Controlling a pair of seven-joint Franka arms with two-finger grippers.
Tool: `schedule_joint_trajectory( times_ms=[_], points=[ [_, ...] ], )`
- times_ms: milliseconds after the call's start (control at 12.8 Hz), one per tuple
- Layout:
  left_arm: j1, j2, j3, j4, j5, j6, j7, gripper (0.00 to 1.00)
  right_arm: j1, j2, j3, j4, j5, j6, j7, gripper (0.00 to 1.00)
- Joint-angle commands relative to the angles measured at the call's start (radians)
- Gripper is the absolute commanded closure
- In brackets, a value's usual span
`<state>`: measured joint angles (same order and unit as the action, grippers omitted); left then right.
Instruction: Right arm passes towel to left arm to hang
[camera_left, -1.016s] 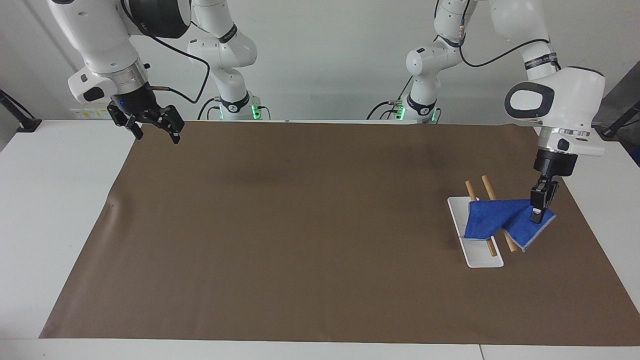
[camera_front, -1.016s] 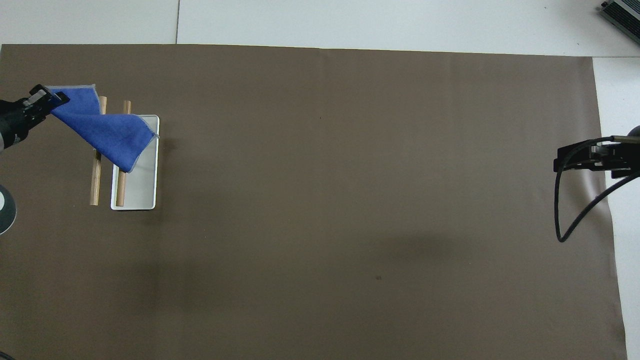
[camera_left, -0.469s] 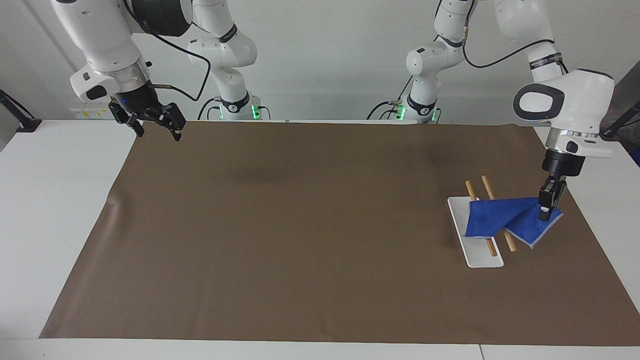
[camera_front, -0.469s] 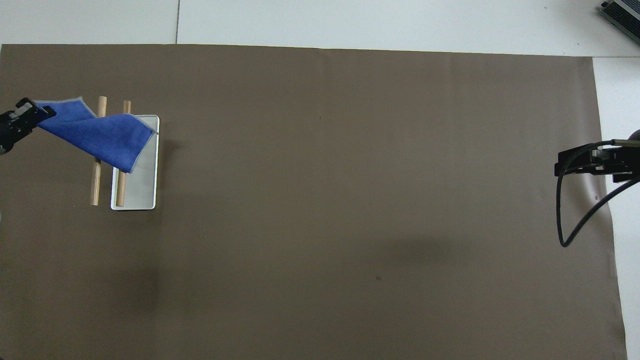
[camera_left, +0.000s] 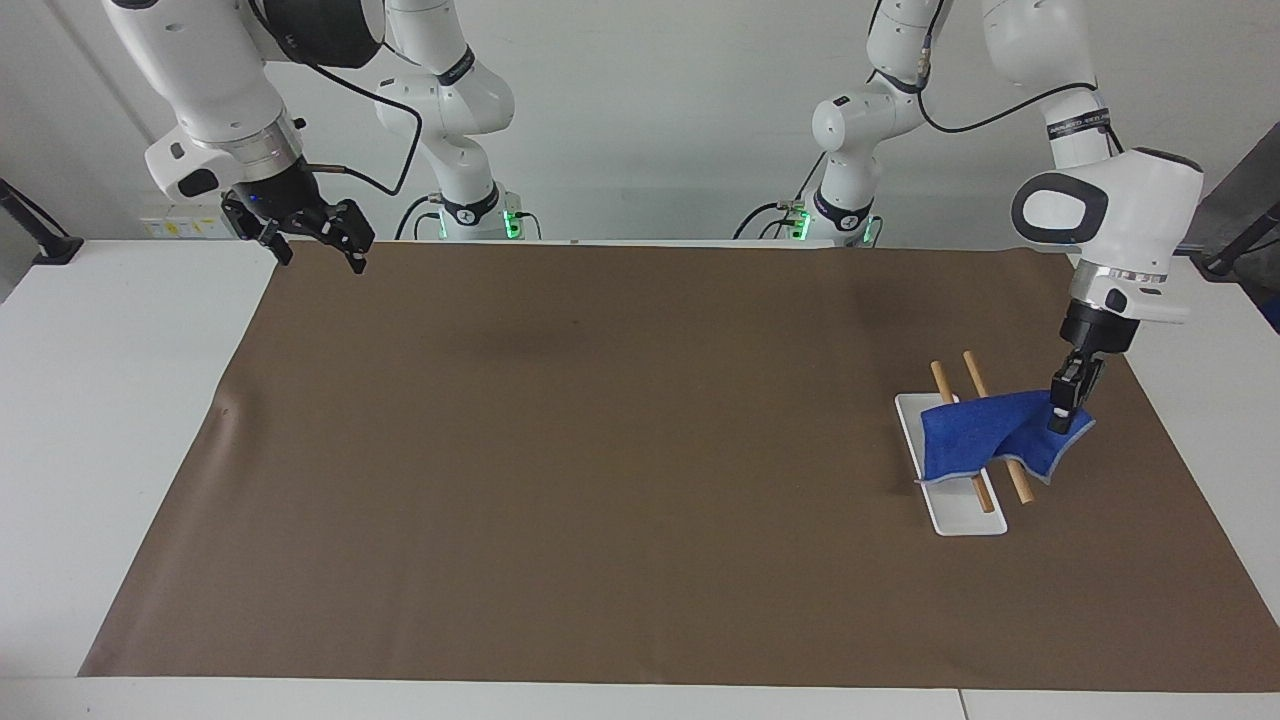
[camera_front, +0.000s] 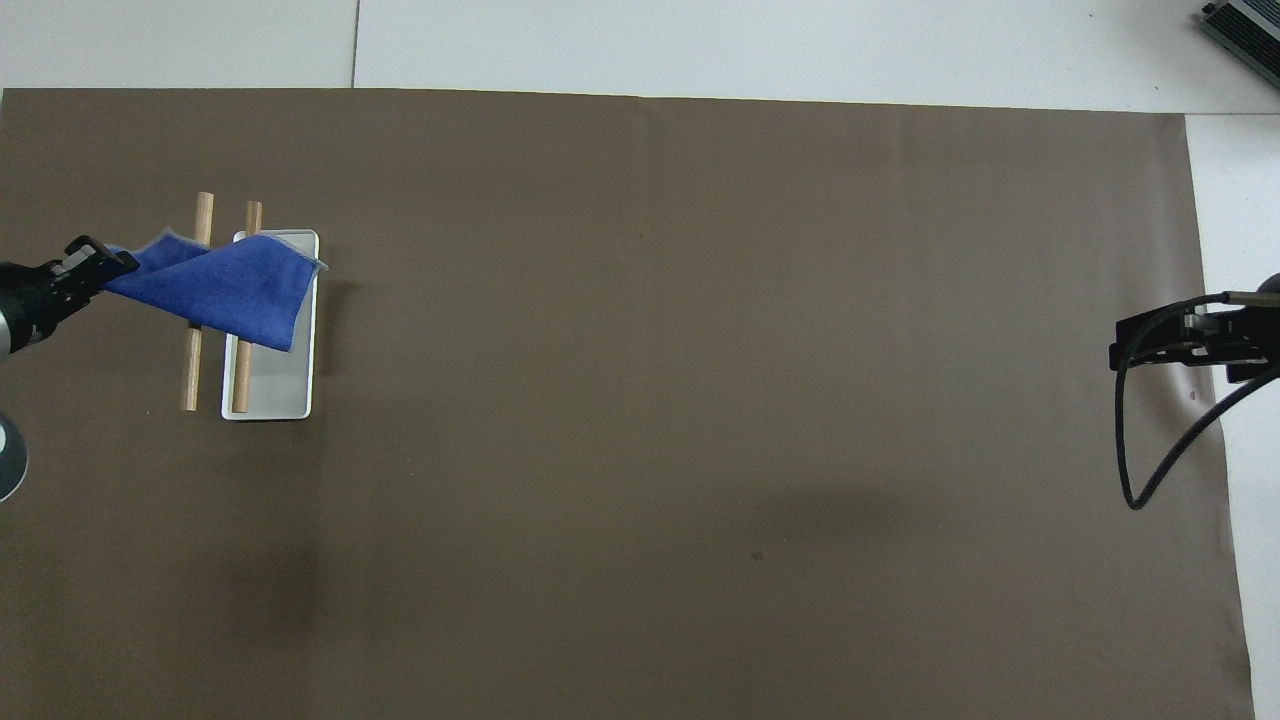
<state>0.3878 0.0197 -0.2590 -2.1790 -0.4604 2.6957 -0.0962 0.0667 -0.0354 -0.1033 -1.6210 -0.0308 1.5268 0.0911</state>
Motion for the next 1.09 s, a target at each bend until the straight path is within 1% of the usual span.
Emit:
schedule_joint_trajectory(
  times_ms=[0, 78, 235, 313, 391, 547, 782, 860, 938, 1016],
  points=[
    [0.009, -0.044, -0.002, -0.053, 0.0, -0.013, 0.009, 0.63, 0.002, -0.02, 0.007, -0.016, -0.024, -0.008, 0.016, 0.0],
    [0.011, -0.044, -0.002, -0.056, 0.0, -0.013, 0.01, 0.46, 0.005, -0.02, 0.007, -0.016, -0.024, 0.001, 0.018, 0.0],
    [0.02, -0.043, -0.002, -0.064, 0.0, -0.007, 0.012, 0.24, 0.005, -0.02, 0.008, -0.016, -0.024, 0.003, 0.018, 0.0],
    [0.041, -0.041, -0.002, -0.065, 0.002, -0.007, 0.016, 0.14, 0.001, -0.02, 0.008, -0.014, -0.02, 0.003, 0.016, 0.0],
    [0.043, -0.041, -0.002, -0.065, 0.002, -0.007, 0.018, 0.1, -0.002, -0.02, 0.007, -0.014, -0.009, 0.003, 0.013, 0.0],
    [0.055, -0.041, -0.002, -0.07, 0.003, -0.007, 0.053, 0.1, -0.001, -0.021, 0.008, -0.017, -0.006, -0.004, 0.006, 0.0],
    [0.068, -0.041, -0.002, -0.085, 0.003, -0.011, 0.177, 0.1, 0.001, -0.021, 0.01, -0.017, -0.006, 0.001, 0.006, 0.0],
    [0.066, -0.043, -0.002, -0.087, 0.005, -0.017, 0.179, 0.11, -0.004, -0.021, 0.007, -0.017, -0.006, 0.001, 0.007, 0.0],
    [0.063, -0.046, -0.003, -0.091, 0.005, -0.037, 0.181, 0.13, -0.004, -0.021, 0.004, -0.017, -0.006, -0.001, 0.006, 0.0],
    [0.063, -0.055, -0.002, -0.093, 0.006, -0.089, 0.19, 0.17, -0.005, -0.021, 0.004, -0.017, -0.006, -0.001, 0.006, 0.0]
  ],
)
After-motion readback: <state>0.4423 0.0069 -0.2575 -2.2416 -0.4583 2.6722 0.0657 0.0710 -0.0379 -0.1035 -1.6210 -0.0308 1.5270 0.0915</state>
